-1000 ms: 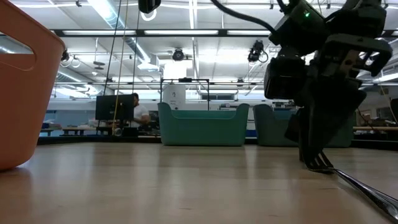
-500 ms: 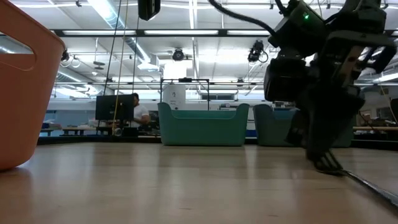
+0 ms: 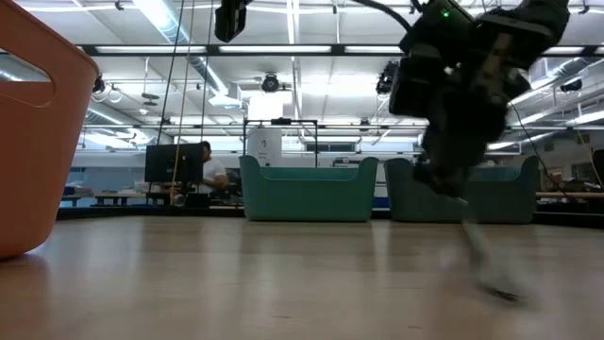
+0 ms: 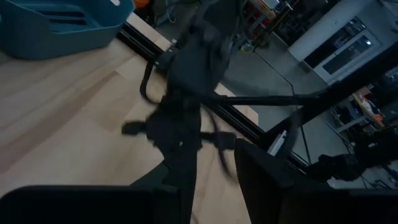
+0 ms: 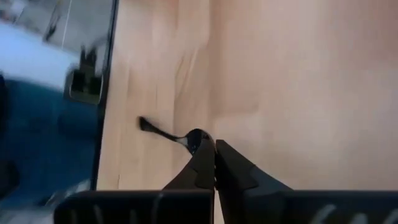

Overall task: Sort silverware by color (type)
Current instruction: Put the black fork into the blue bin

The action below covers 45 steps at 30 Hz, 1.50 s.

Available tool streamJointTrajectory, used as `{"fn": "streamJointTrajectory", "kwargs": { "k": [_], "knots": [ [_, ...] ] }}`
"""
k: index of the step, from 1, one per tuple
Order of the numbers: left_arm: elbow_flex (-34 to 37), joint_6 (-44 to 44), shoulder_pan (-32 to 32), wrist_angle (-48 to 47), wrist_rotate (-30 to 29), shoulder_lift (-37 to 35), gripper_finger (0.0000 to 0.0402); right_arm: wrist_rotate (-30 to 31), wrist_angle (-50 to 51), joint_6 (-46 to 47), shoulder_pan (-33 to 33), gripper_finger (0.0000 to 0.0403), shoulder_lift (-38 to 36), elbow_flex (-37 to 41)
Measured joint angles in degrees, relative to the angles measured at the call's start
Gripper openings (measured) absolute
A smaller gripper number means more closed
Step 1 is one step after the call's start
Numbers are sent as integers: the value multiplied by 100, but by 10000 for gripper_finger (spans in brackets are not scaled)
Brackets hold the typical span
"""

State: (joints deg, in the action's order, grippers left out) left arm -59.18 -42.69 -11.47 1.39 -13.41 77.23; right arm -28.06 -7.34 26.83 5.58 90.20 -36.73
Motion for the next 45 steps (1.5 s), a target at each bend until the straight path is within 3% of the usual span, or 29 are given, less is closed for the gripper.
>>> {"fn": "streamJointTrajectory", "kwargs": {
  "k": [8, 14, 23, 27, 32, 36, 40, 45],
  "knots": [
    [0, -3, 333, 7, 0, 0, 116, 491, 1128, -761, -1520, 5, -2269, 0],
    [0, 19, 603, 11, 0, 0, 116, 1865, 2033, -1471, -2868, 5, -3951, -7],
    [0, 360, 997, 27, 0, 0, 116, 3165, 2394, -1492, -4389, 5, -5233, -9],
    [0, 791, 1223, 14, 34, 0, 116, 3727, 2605, -1429, -4812, 5, -5412, -13],
    [0, 1453, 1653, 15, 162, -9, 116, 3753, 3569, -1353, -5165, 5, -5236, -13],
    [4, 1979, 2145, 5, 595, -215, 116, 3795, 3903, -1201, -5281, 7, -5001, -12],
    [2, 2647, 2602, -186, 724, -571, 116, 3718, 3843, -1058, -5344, 29, -4676, -13],
    [2, 3191, 3061, -1080, 727, -1083, 116, 3701, 3843, -595, -5346, 66, -4234, -13]
  ]
}}
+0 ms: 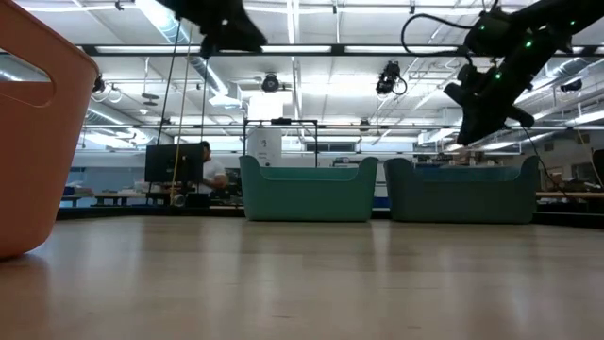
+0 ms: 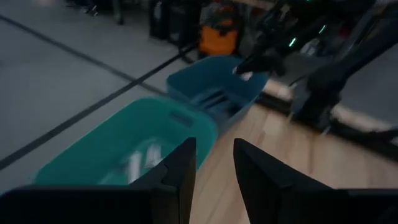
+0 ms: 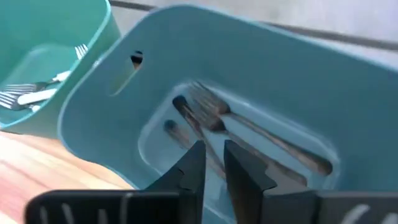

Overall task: Sort silverware by color (type)
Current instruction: Put the black fork into the blue bin, then return To Home Position

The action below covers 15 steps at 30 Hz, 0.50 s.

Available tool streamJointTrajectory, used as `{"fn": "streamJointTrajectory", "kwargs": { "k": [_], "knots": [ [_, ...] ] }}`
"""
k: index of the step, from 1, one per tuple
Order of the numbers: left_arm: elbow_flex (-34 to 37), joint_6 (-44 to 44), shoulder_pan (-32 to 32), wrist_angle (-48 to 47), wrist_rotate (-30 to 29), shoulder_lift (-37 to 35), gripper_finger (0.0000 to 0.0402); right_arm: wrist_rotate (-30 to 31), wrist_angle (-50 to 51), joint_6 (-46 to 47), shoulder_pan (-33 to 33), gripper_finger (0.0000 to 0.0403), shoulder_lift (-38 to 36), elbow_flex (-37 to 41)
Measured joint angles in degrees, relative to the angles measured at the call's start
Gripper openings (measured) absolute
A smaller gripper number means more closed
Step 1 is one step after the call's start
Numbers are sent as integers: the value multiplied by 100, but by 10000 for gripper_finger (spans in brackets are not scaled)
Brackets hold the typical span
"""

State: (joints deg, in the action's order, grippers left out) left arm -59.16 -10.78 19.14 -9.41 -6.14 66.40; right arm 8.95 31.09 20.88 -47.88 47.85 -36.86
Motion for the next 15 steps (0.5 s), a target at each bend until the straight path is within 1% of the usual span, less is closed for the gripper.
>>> {"fn": "streamJointTrajectory", "kwargs": {
  "k": [2, 5, 8, 11, 15],
  "knots": [
    [2, 152, 103, -413, 4, -196, 116, 0, -9, 149, 0, 80, 125, 2],
    [1, 402, 136, -793, 58, -467, 116, 4, -162, 410, 0, 97, 188, 2],
    [2, 552, 131, -837, 89, -706, 116, -89, -595, 660, 0, 105, 147, 0],
    [23, 551, 133, -834, 87, -937, 116, -412, -1314, 789, 0, 105, 45, 2],
    [425, 431, 133, -846, 88, -1467, 116, -708, -2429, 761, 2, 105, -137, 0]
  ]
}}
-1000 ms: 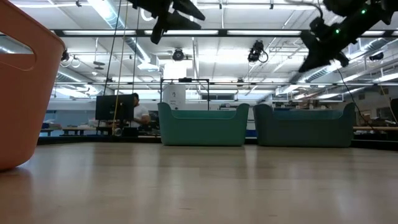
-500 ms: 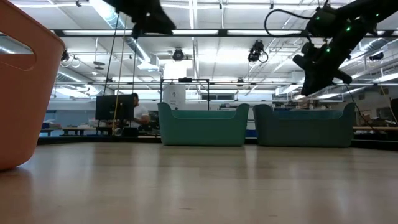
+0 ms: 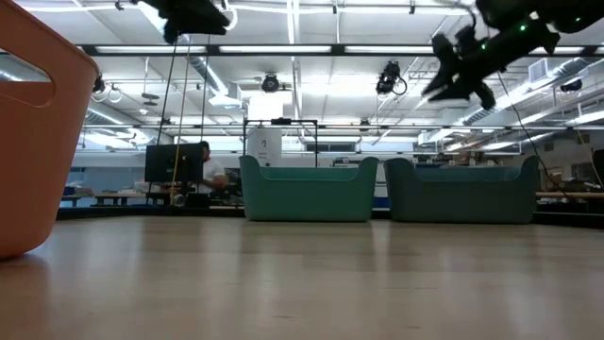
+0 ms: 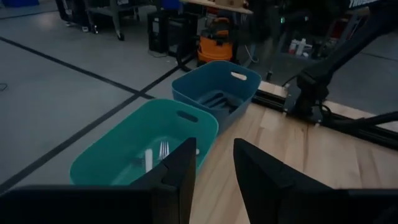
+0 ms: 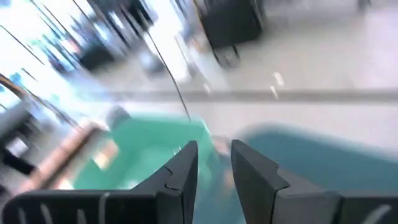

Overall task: Sort silverware by color (type)
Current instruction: Return To Home Position

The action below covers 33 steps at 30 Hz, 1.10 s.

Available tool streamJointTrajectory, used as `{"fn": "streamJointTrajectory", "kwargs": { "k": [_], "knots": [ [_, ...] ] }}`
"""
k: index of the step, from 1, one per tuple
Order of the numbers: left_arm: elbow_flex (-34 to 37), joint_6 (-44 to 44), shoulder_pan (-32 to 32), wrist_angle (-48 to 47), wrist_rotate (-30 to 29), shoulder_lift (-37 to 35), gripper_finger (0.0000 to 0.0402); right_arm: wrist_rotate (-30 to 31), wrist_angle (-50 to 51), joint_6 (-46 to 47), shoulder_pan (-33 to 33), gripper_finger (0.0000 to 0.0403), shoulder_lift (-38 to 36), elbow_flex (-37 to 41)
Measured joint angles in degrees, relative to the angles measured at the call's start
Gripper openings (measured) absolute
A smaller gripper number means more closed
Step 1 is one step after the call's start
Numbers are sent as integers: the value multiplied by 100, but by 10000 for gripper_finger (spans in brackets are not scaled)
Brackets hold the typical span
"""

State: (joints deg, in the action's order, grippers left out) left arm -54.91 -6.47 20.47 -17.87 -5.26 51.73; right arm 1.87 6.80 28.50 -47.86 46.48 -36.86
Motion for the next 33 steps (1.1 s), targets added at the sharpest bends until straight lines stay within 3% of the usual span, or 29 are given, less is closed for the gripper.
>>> {"fn": "streamJointTrajectory", "kwargs": {
  "k": [8, 12, 21, 33],
  "knots": [
    [1670, -161, -15, 665, -2, -1697, 116, 302, -2742, -906, -2, 105, -182, 0],
    [2630, -339, -17, 1183, -1, -2471, 116, 299, -3606, -1391, -2, 105, -185, 0],
    [4116, -484, -17, 1756, -4, -3472, 116, 207, -3725, -951, 4, 105, -214, 0],
    [5182, -84, -17, 2584, -9, -3615, 116, 124, -3662, -901, 4, 105, -199, 0]
  ]
}}
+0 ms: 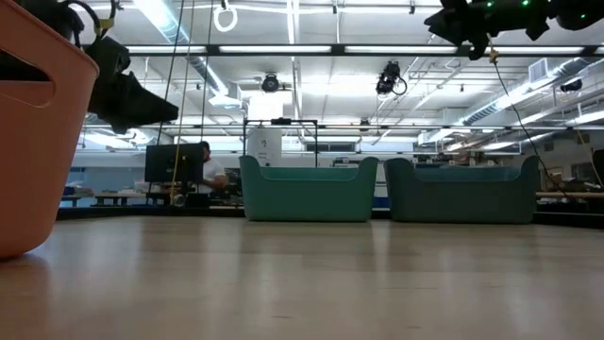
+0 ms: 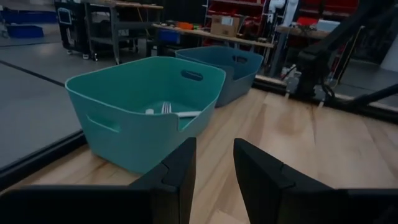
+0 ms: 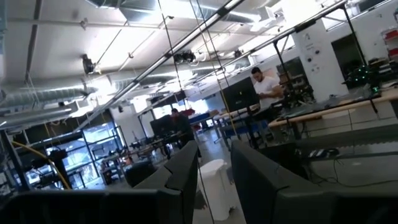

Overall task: Sort silverware by color (type)
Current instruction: Return To Home Position

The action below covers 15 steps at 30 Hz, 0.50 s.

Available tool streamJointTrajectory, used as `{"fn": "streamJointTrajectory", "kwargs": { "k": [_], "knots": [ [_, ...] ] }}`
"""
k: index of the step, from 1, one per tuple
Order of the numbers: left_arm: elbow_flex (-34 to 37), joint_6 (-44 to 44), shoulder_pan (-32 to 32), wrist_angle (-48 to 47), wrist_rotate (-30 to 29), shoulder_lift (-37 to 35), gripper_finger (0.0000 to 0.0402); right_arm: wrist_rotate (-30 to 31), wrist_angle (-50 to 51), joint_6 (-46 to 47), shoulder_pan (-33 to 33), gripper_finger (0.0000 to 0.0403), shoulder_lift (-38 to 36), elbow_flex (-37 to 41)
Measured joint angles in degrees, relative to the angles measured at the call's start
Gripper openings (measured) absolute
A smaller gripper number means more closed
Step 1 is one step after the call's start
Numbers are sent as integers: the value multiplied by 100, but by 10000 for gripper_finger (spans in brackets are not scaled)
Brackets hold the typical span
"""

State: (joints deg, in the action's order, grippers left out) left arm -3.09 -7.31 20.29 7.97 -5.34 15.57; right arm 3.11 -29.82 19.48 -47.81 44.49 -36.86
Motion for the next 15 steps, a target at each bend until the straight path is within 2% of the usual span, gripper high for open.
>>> {"fn": "streamJointTrajectory", "kwargs": {
  "k": [5, 15],
  "knots": [
    [89, 48, 0, 10, 2, 3, 116, -434, 128, -364, 0, 105, 0, 0],
    [88, 261, 2, -41, 2, 4, 116, -2658, 707, -1820, 133, 104, -139, 0]
  ]
}}
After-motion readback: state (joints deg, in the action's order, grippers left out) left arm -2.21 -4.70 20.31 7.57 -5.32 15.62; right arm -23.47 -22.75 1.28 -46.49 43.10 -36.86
